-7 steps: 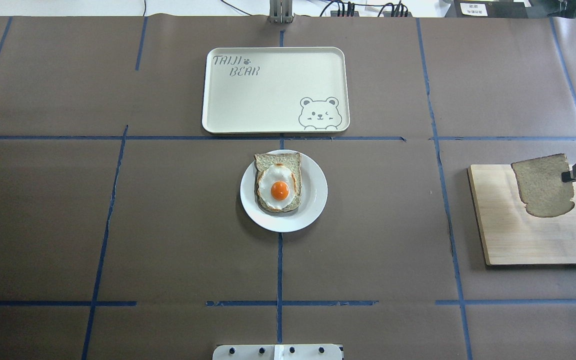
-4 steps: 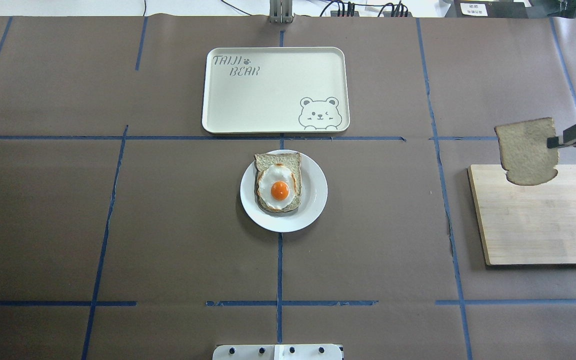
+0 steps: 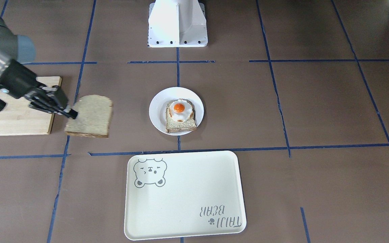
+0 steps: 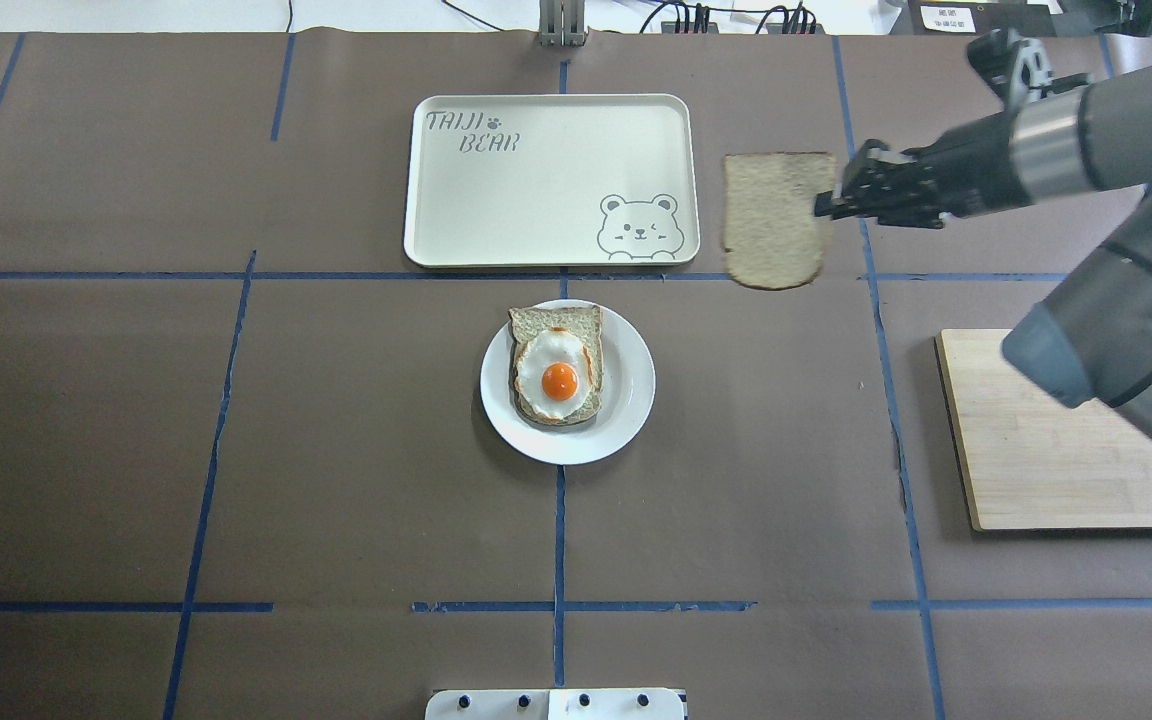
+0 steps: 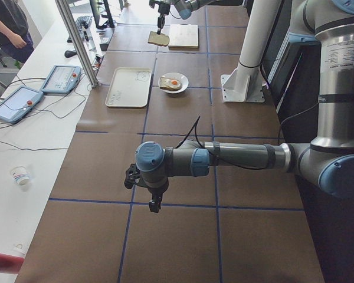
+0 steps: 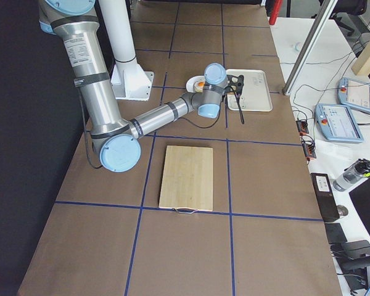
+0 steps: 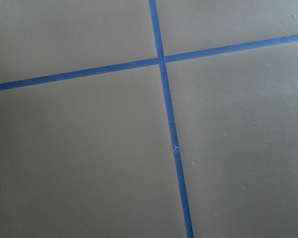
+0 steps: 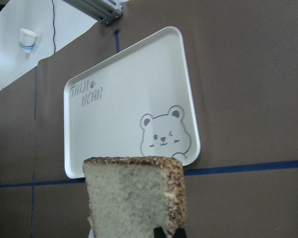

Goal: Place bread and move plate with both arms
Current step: 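Lay the bread slice on the egg toast and open the right gripper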

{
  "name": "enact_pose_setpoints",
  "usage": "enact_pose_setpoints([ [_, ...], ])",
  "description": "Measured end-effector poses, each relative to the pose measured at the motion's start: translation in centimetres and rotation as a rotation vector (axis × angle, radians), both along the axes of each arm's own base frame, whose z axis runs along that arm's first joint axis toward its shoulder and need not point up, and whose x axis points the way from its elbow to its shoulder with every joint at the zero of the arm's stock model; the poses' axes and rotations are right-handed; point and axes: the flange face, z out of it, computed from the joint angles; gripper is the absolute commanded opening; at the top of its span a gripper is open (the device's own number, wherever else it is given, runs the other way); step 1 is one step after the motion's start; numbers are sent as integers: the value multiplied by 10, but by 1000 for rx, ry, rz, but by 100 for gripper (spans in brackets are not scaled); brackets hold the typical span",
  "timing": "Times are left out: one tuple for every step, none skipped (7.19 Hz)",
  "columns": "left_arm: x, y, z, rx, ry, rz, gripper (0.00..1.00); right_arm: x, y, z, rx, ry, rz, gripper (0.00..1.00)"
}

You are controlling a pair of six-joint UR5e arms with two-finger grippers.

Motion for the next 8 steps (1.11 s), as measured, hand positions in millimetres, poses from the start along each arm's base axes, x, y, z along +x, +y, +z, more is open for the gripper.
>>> enact_pose_setpoints([
  [0,0,0,0,0,0,100,-58,22,-23,6,-24,17,0],
  [0,0,1,-2,0,0,100,-107,47,-38,17,-34,31,0],
  [0,0,1,-3,0,1,100,-148,69,-44,24,-31,35,0],
  [0,0,2,-4,0,1,100,-177,85,-44,26,-18,29,0],
  [0,0,2,-4,0,1,100,-198,96,-40,26,-3,25,0],
  [0,0,2,-7,1,-2,100,-210,100,-34,23,12,23,1],
  [0,0,2,-12,1,-6,100,-218,101,-27,18,27,20,5],
  [0,0,2,-13,1,-8,100,-225,100,-21,15,40,21,54],
])
